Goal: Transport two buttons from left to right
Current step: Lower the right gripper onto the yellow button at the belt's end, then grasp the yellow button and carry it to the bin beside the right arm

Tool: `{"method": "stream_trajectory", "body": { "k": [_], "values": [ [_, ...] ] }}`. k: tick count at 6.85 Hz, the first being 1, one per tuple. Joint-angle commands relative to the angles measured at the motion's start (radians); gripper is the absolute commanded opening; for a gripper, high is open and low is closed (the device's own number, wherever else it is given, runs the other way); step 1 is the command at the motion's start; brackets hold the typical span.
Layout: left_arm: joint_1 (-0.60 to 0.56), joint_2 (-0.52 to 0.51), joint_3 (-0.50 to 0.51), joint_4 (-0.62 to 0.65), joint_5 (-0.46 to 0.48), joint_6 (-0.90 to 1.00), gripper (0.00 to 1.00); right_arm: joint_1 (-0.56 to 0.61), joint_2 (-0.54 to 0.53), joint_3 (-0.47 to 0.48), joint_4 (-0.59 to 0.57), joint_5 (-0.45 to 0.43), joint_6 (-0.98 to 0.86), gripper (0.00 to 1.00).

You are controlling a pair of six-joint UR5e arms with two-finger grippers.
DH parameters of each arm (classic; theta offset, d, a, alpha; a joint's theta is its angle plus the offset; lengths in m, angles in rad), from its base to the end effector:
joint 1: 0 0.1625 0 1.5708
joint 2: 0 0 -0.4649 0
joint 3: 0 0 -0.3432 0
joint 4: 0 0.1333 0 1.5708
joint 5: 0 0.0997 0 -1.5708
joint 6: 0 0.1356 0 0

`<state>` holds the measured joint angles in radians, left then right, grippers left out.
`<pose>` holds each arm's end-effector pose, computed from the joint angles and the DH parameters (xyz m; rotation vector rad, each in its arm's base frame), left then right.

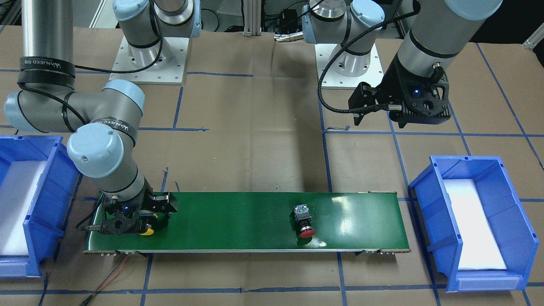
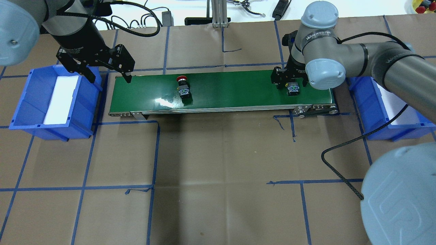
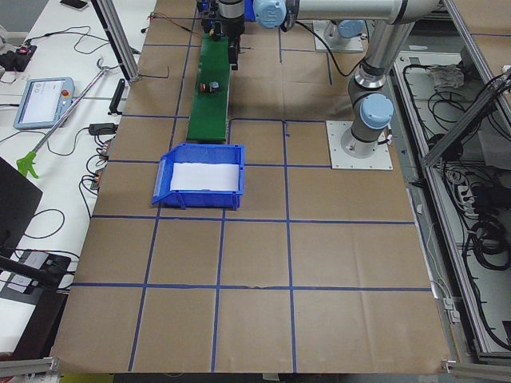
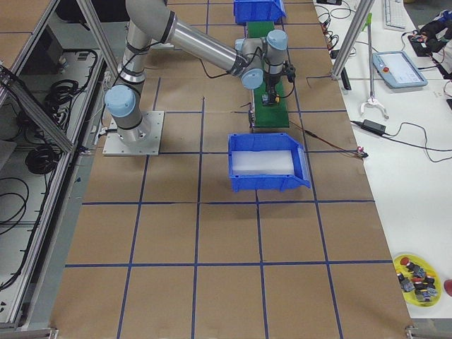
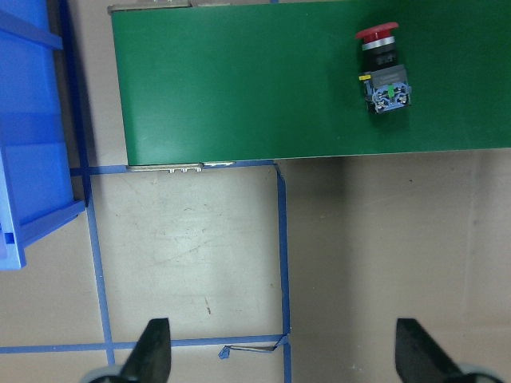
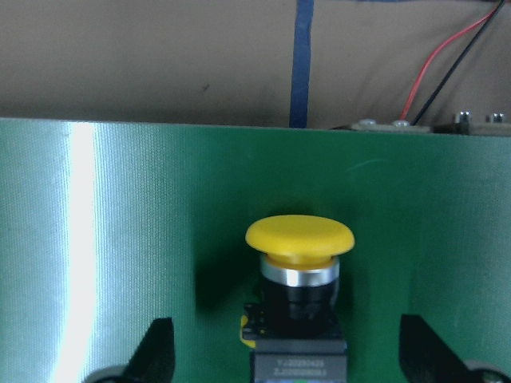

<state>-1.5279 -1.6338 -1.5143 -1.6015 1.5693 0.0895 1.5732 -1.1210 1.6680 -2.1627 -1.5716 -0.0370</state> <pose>-0.1134 -0.4723 0.4850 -0.0730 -3.1363 -0.0581 0.1346 -0.6006 0.2717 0.0618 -3.1386 0.0705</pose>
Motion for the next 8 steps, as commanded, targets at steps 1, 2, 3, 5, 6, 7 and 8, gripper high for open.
{"method": "stream_trajectory", "body": {
  "k": [1,2,3,5,6,7,8],
  "values": [
    [0.0,-0.001,0.0,0.0,0.0,-0.001,1.0,-0.01,0.003,-0.004,0.023,-0.001,-0.004,0.12],
    [0.0,-0.001,0.002,0.0,0.0,0.001,1.0,-0.019,-0.003,-0.013,0.033,-0.008,-0.004,0.05],
    [0.0,-0.001,0.002,0.002,0.0,0.003,1.0,-0.044,-0.028,-0.019,0.034,-0.08,-0.009,0.05],
    [0.0,-0.001,0.002,0.002,0.0,0.001,1.0,-0.154,-0.145,-0.056,0.169,-0.071,-0.033,0.03],
    [0.0,-0.001,0.002,0.002,0.0,0.001,1.0,-0.232,-0.192,-0.097,0.245,-0.071,-0.105,0.03],
    [0.0,-0.001,0.0,0.002,0.0,0.001,1.0,-0.319,-0.204,-0.122,0.329,-0.071,-0.213,0.03],
    [0.0,-0.001,0.0,0.002,0.0,0.001,1.0,-0.403,-0.209,-0.126,0.343,-0.073,-0.368,0.03]
  ]
}}
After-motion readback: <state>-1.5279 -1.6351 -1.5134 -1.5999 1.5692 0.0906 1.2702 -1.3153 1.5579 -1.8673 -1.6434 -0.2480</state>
